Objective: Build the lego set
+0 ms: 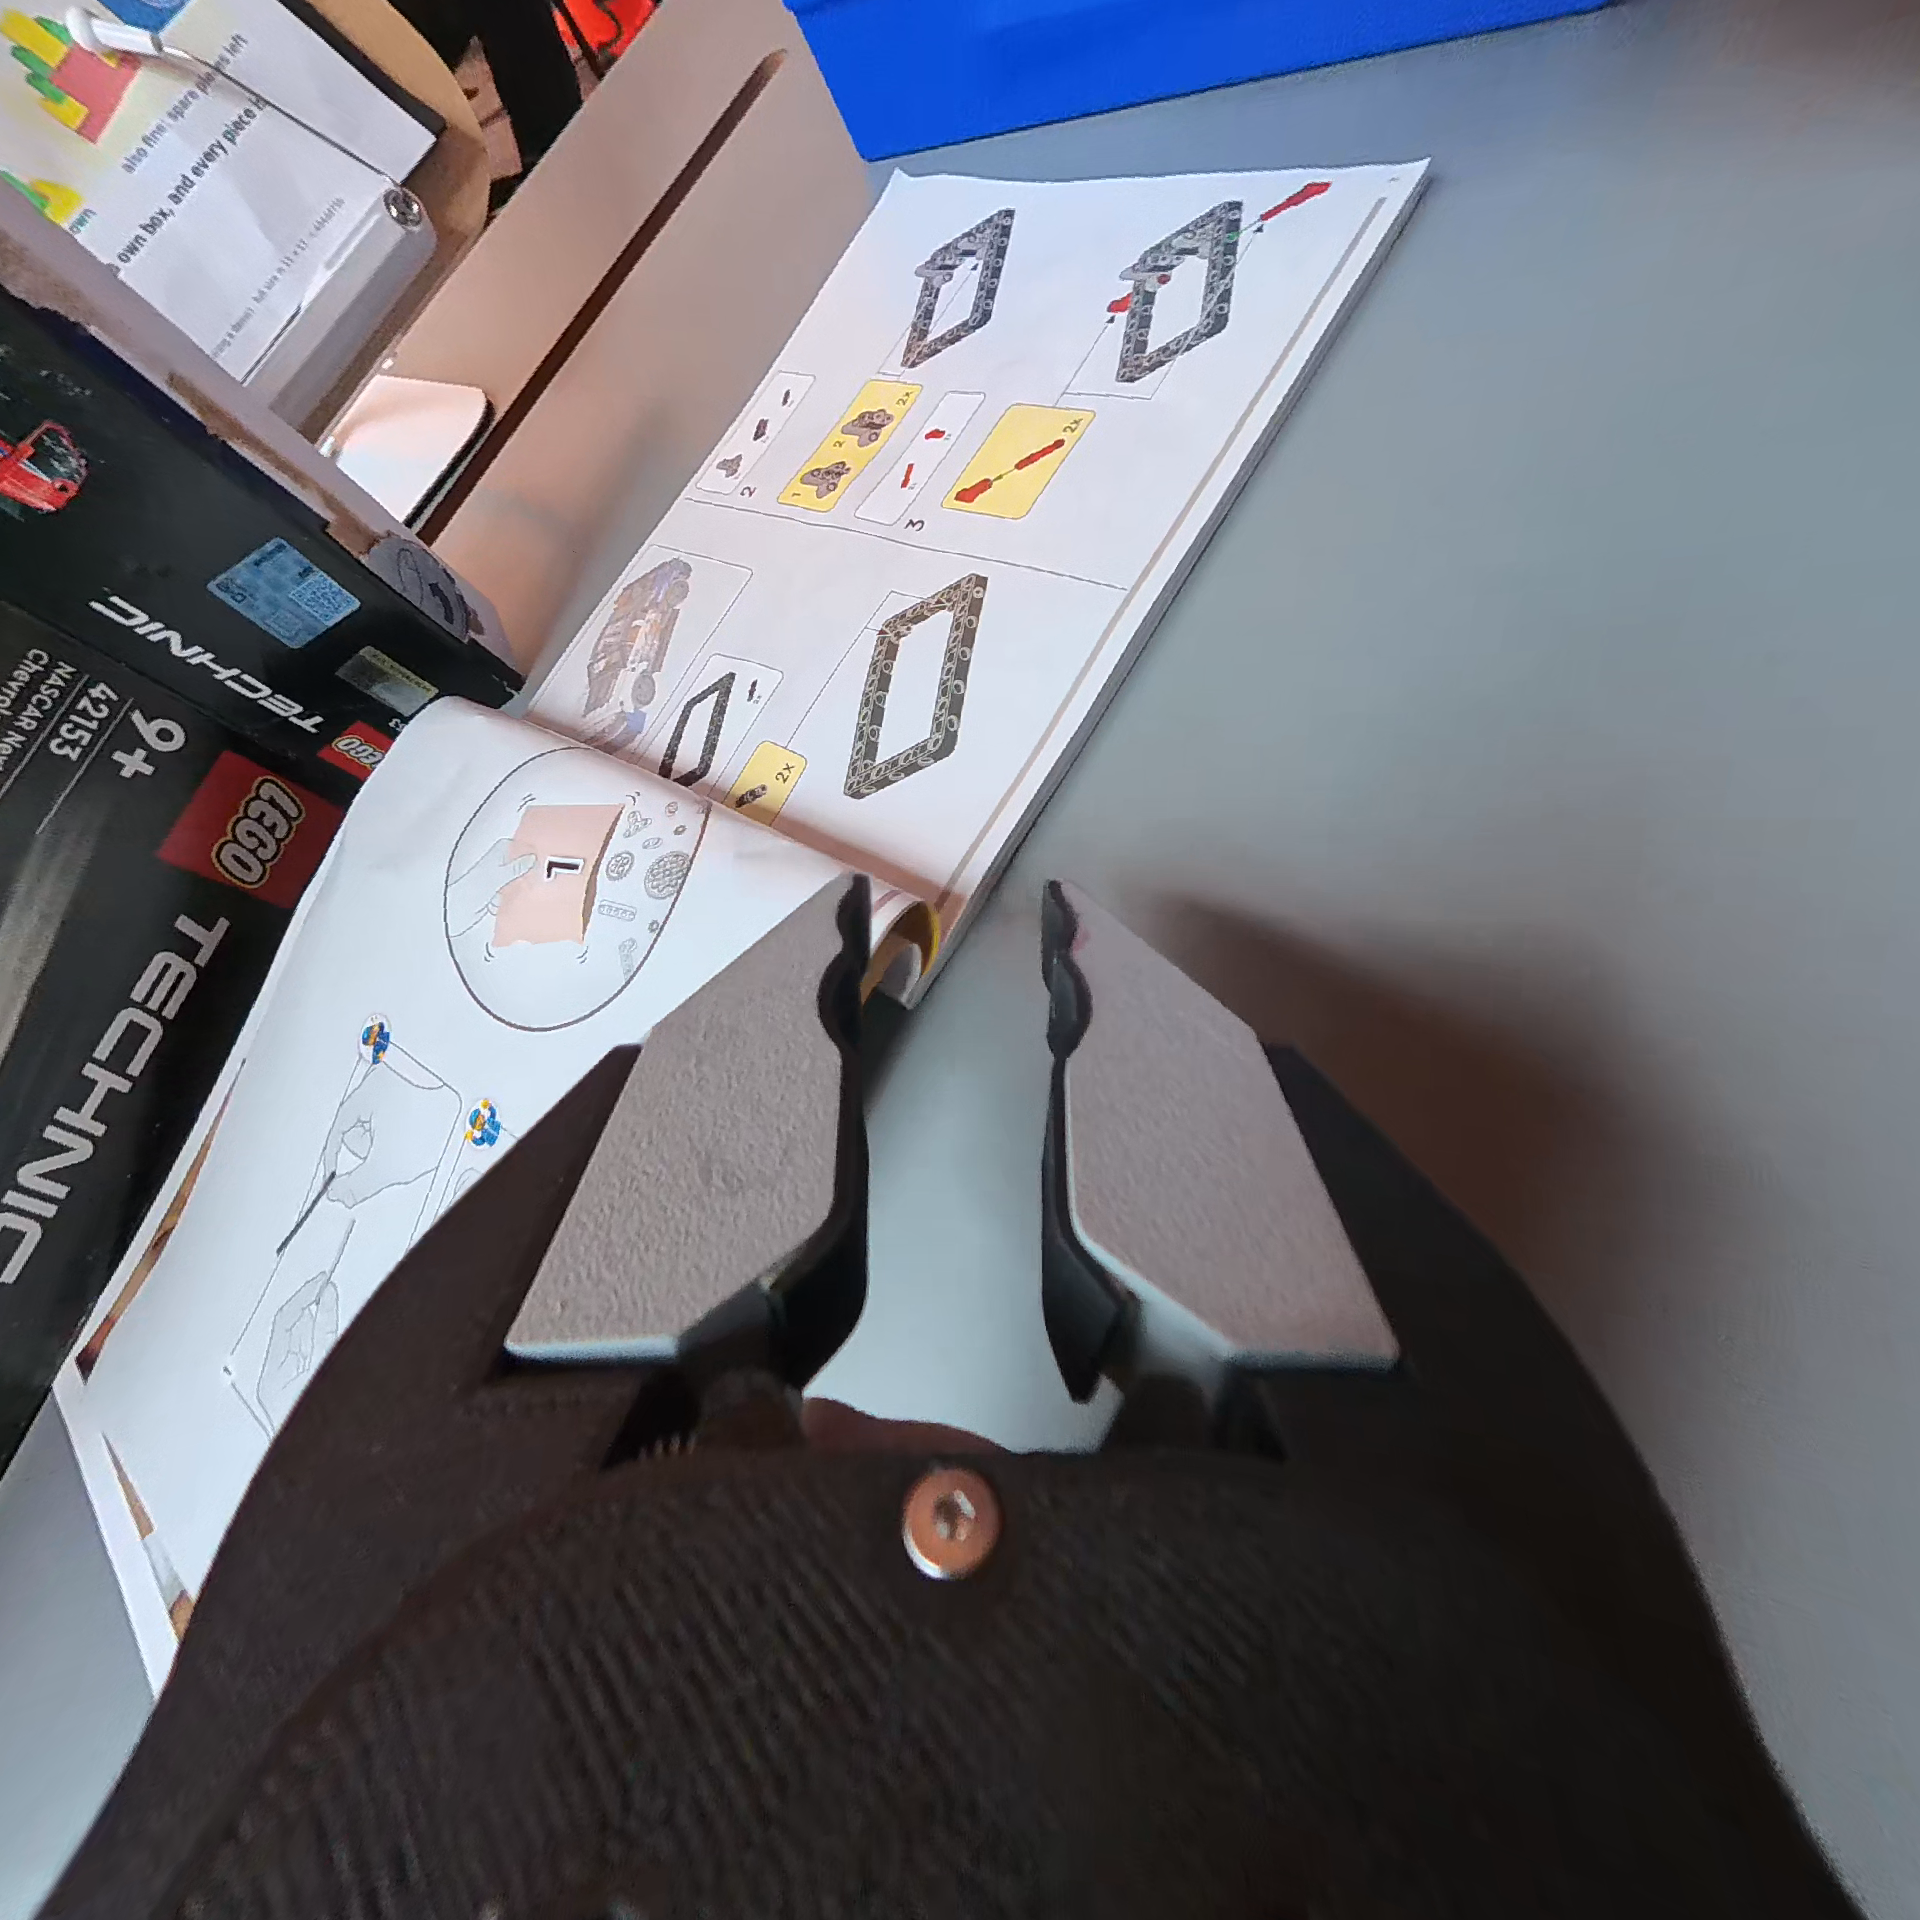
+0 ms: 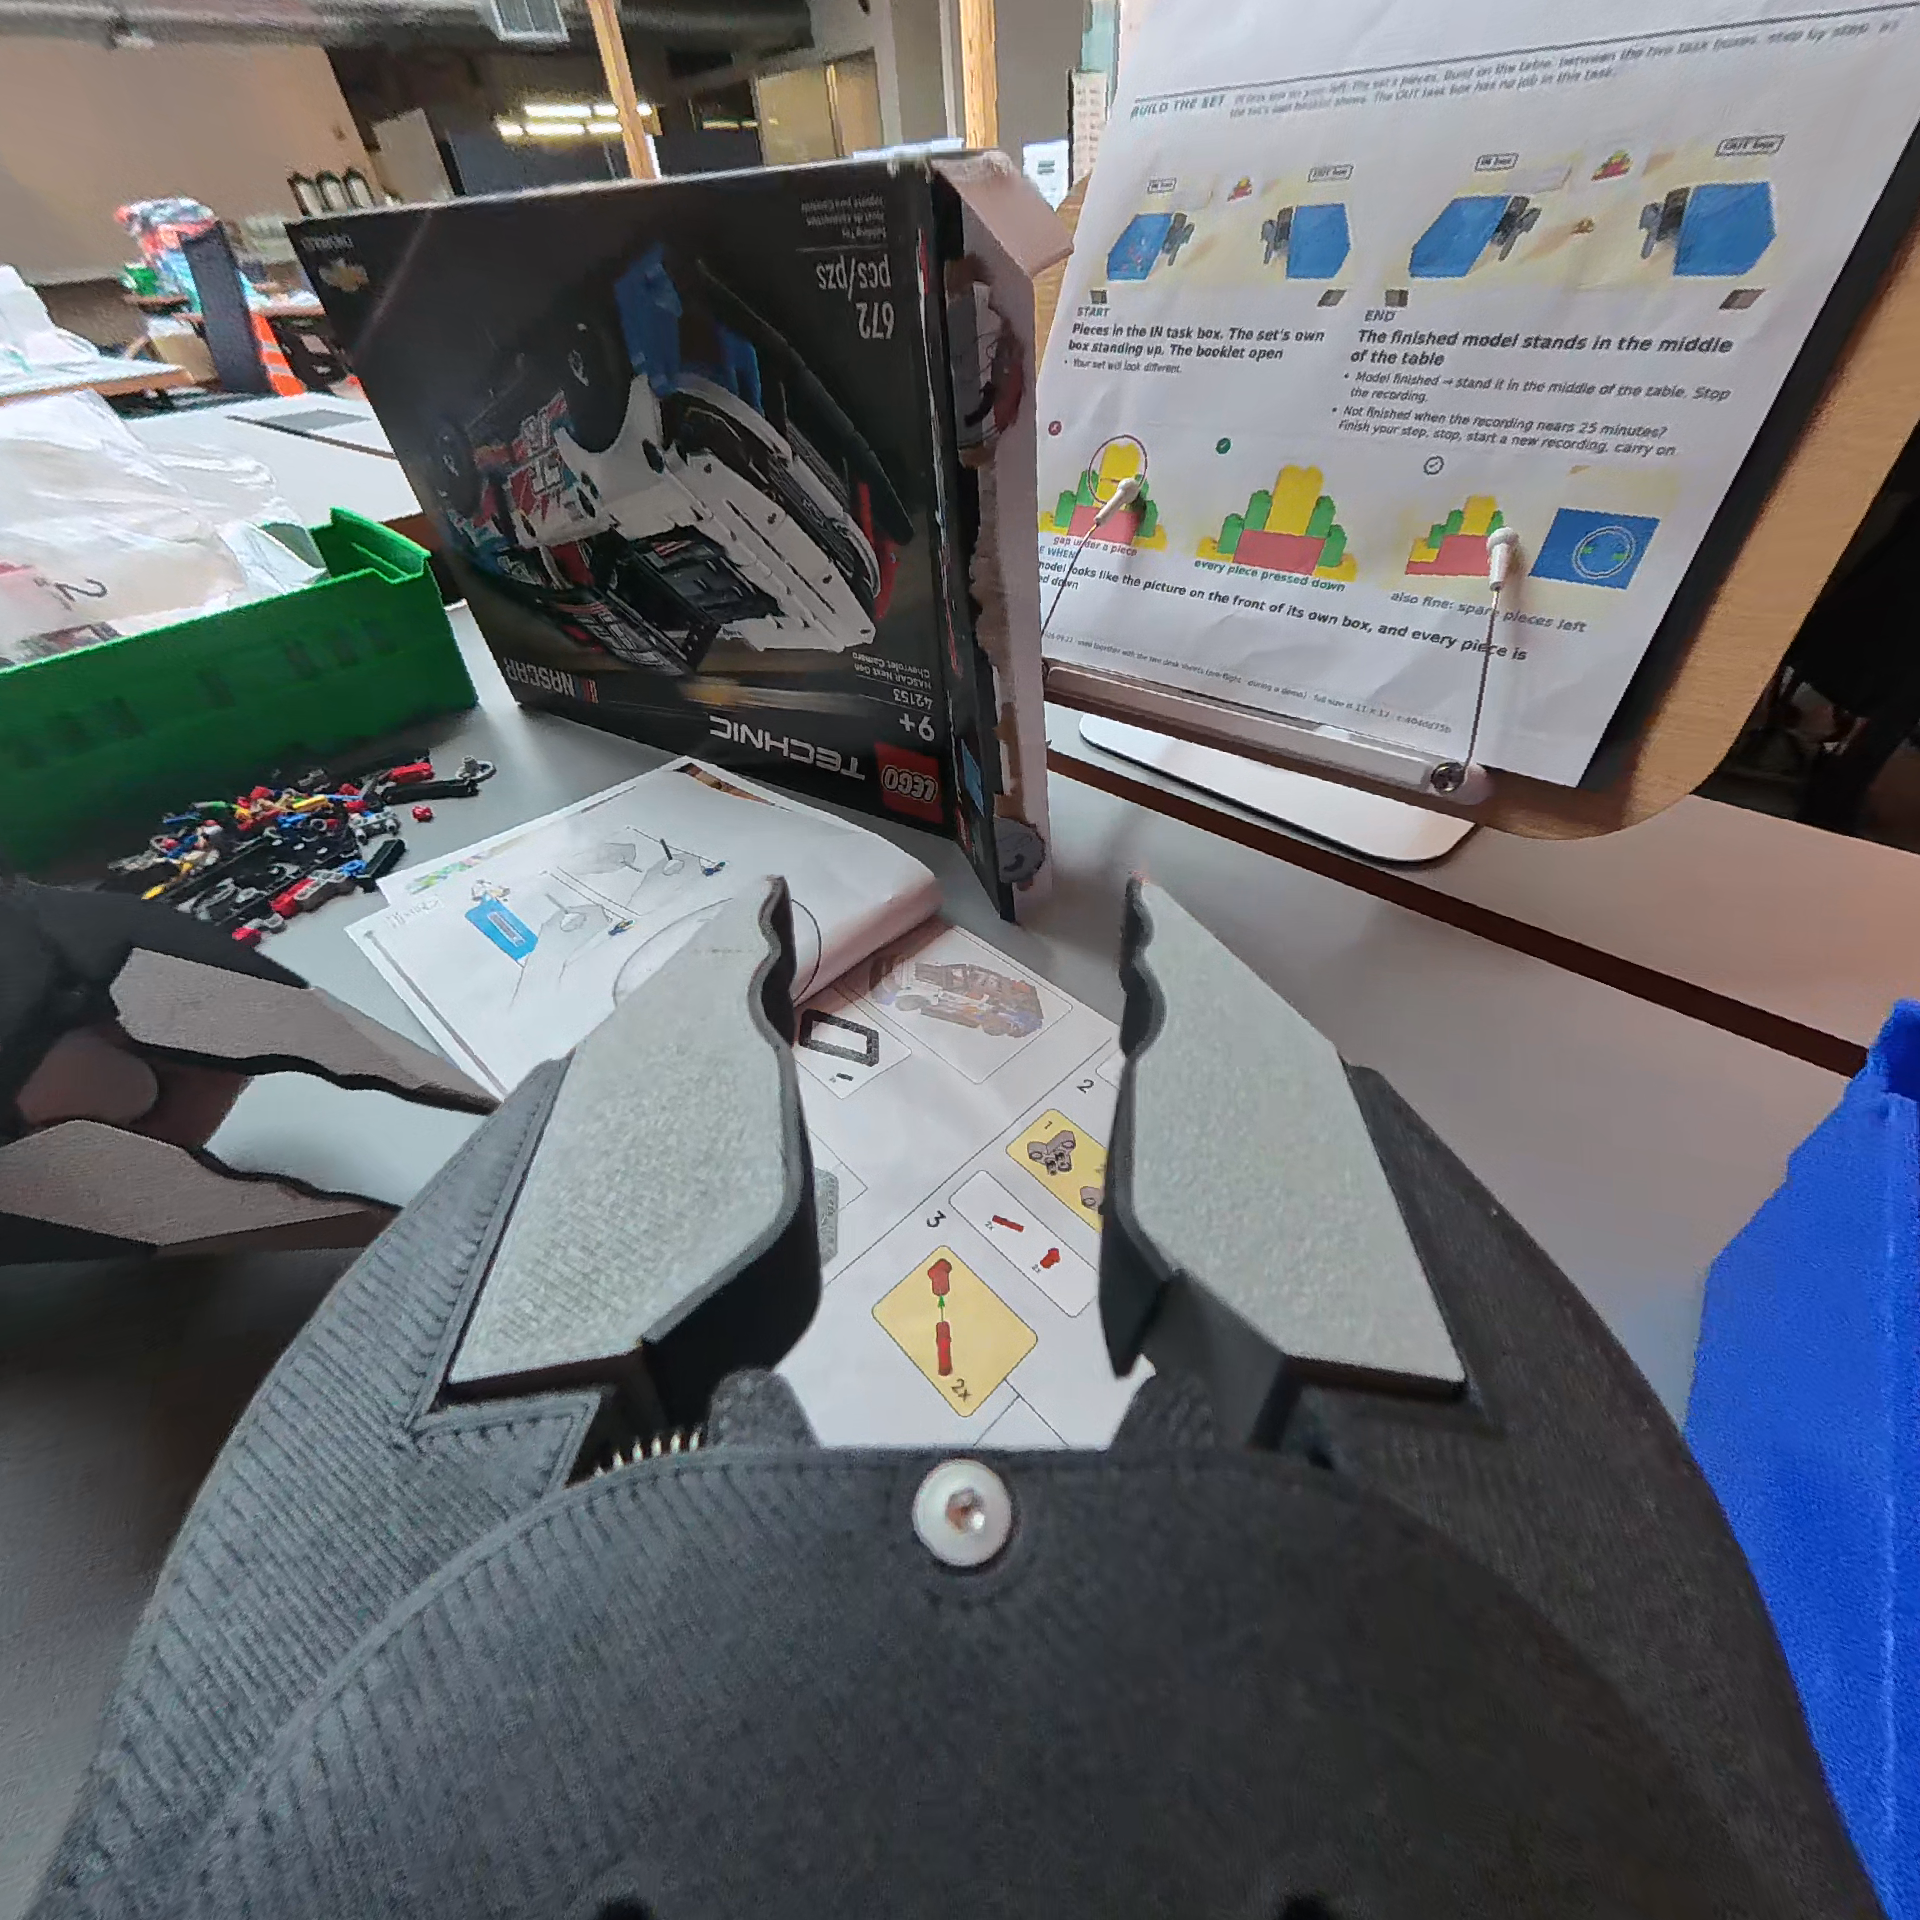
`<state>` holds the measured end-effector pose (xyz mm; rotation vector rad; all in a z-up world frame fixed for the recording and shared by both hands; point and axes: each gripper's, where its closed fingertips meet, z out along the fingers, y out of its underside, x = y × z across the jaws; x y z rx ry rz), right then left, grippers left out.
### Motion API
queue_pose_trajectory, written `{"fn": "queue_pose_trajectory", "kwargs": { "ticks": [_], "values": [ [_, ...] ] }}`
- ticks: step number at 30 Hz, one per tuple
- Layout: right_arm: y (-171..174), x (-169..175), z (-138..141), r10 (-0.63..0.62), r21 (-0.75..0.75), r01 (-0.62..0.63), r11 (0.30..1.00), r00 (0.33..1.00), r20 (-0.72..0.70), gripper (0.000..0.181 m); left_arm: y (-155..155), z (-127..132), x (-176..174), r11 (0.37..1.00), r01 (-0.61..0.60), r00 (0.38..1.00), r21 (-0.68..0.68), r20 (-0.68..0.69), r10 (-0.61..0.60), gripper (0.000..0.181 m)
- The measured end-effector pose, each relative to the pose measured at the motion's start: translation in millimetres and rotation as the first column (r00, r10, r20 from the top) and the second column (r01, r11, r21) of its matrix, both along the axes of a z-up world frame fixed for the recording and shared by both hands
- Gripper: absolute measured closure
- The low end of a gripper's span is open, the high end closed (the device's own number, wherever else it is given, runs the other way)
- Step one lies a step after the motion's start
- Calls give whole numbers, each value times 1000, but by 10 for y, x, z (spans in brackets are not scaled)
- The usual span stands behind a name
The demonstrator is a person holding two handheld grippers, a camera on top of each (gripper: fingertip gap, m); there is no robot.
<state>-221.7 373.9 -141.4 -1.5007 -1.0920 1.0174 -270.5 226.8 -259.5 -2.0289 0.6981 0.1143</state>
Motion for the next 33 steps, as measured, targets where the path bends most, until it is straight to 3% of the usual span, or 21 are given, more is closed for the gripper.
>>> {"fn": "queue_pose_trajectory", "kwargs": {
  "ticks": [5, 9, 11, 14, 16, 17, 19, 22, 26, 30, 33],
  "values": [
    [11, -40, -93, 2, 50, -2, 999, 1000, 18, 121, -117, 80, 180, 1000, 21, 999, -13, 24, -21, 146],
    [-72, -74, -216, 7, 40, -8, 999, 1000, 22, 124, -631, 260, -3, 998, -62, 998, 11, 26, 61, 143],
    [-176, -102, -306, 24, 35, -25, 999, 999, 34, 125, -989, 239, -430, 984, -177, 984, -30, -3, 177, 140],
    [-318, -142, -426, 39, 53, -43, 998, 996, 79, 127, -1535, 200, -1380, 916, -390, 920, -91, -91, 382, 138],
    [-409, -166, -434, 55, 71, -61, 996, 995, 81, 130, -1761, 189, -1844, 893, -434, 899, -120, -118, 421, 145],
    [-449, -176, -438, 63, 73, -69, 995, 995, 83, 130, -1828, 132, -1935, 900, -401, 916, -172, -100, 389, 151],
    [-512, -184, -450, 75, 68, -80, 994, 994, 84, 131, -1881, 2, -2003, 905, -318, 945, -282, -20, 326, 152],
    [-579, -161, -457, 87, 57, -92, 994, 993, 77, 132, -1949, -199, -2093, 869, -252, 962, -426, -9, 274, 153],
    [-579, -112, -436, 91, 40, -93, 995, 995, 51, 134, -1915, -268, -2213, 846, -268, 961, -462, -62, 270, 174],
    [-562, -90, -422, 102, 2, -102, 995, 994, 26, 135, -1900, -126, -2208, 857, -286, 958, -428, -126, 257, 175],
    [-561, -70, -409, 106, 6, -106, 994, 994, 22, 135, -1851, 184, -2053, 890, -313, 949, -333, -153, 276, 175]
  ]
}}
